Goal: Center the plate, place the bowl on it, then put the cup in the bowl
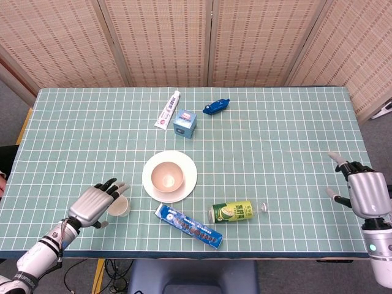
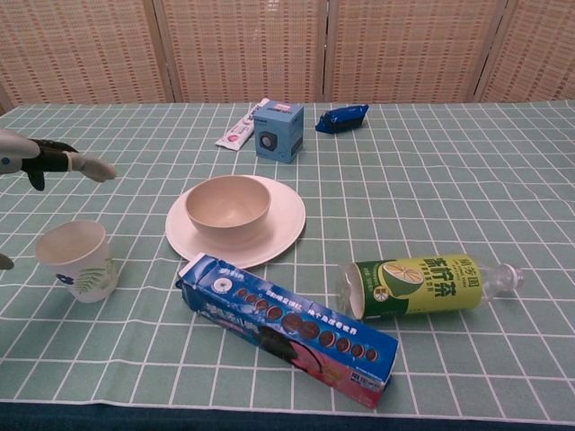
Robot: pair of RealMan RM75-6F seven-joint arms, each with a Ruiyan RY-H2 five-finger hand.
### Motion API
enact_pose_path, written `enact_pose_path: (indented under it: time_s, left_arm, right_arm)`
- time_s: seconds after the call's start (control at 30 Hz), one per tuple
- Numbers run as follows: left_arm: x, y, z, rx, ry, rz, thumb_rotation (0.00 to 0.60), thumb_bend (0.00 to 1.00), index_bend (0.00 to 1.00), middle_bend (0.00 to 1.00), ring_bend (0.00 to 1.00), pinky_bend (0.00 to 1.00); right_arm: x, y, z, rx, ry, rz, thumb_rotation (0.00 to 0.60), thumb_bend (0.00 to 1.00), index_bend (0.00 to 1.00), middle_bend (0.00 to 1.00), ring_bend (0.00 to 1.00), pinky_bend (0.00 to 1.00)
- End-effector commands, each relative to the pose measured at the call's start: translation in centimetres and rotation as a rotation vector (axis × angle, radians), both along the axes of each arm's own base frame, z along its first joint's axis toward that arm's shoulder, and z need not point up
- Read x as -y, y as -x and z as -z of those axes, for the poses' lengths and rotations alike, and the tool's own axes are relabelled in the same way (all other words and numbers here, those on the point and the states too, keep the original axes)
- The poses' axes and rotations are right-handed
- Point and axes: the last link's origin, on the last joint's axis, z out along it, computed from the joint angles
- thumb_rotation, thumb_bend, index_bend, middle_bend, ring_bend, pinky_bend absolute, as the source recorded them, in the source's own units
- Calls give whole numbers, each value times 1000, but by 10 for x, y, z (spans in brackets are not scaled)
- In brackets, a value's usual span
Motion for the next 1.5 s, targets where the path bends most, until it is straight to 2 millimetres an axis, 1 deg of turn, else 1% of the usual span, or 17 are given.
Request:
enact_pose_path:
  time_s: [0.03, 0.17, 0.37, 0.47, 0.57, 0.67, 0.73, 0.93, 1.07, 1.23, 1.4, 1.5]
  left_arm:
    - [2, 3, 10, -24, 30, 4, 600, 165, 6, 0, 4, 248]
    - [0, 5, 19, -68, 15, 42, 600, 165, 5, 0, 0, 231]
    - [-6, 5, 32, -78, 18, 43, 600, 165, 8, 0, 0, 227]
    - [-9, 6, 37, -84, 21, 43, 600, 165, 35, 0, 0, 227]
    - [-12, 7, 43, -83, 21, 42, 600, 165, 95, 0, 1, 236]
    - [-15, 8, 48, -71, 26, 31, 600, 165, 165, 0, 29, 298]
    - [-16, 9, 49, -65, 24, 25, 600, 165, 215, 13, 75, 363]
    - [-21, 11, 55, -49, 18, 21, 600, 183, 276, 61, 140, 486]
    - [-23, 12, 57, -40, 19, 15, 600, 233, 300, 83, 163, 523]
    - [-24, 14, 57, -33, 20, 7, 600, 277, 341, 136, 200, 566]
    - [-26, 13, 54, -41, 25, 7, 600, 287, 355, 153, 211, 576]
    - [-28, 8, 46, -32, 29, 3, 600, 287, 354, 153, 211, 576]
  right_arm:
    - [-1, 0, 0, -2, -1, 2, 600, 13, 205, 449, 409, 580]
    - [-3, 1, -1, -2, -1, 5, 600, 13, 205, 449, 409, 580]
    - [-4, 2, -2, 2, 4, 8, 600, 13, 205, 449, 409, 580]
    - [-4, 3, -3, 4, 5, 11, 600, 13, 205, 449, 409, 580]
    - [-5, 4, -2, 7, 5, 17, 600, 12, 205, 449, 408, 580]
    - [-5, 5, -2, 6, 4, 22, 600, 13, 205, 449, 409, 580]
    - [-5, 6, -2, 6, 6, 25, 600, 13, 205, 449, 409, 580]
    - [-5, 8, -2, 6, 6, 32, 600, 13, 205, 449, 409, 580]
    - [-5, 9, -3, 6, 10, 35, 600, 13, 205, 449, 409, 580]
    - [-6, 9, -3, 7, 12, 37, 600, 13, 205, 449, 409, 580]
    - [-6, 9, -3, 6, 12, 37, 600, 13, 205, 449, 409, 580]
    - [-6, 9, -3, 7, 15, 37, 600, 13, 205, 449, 409, 580]
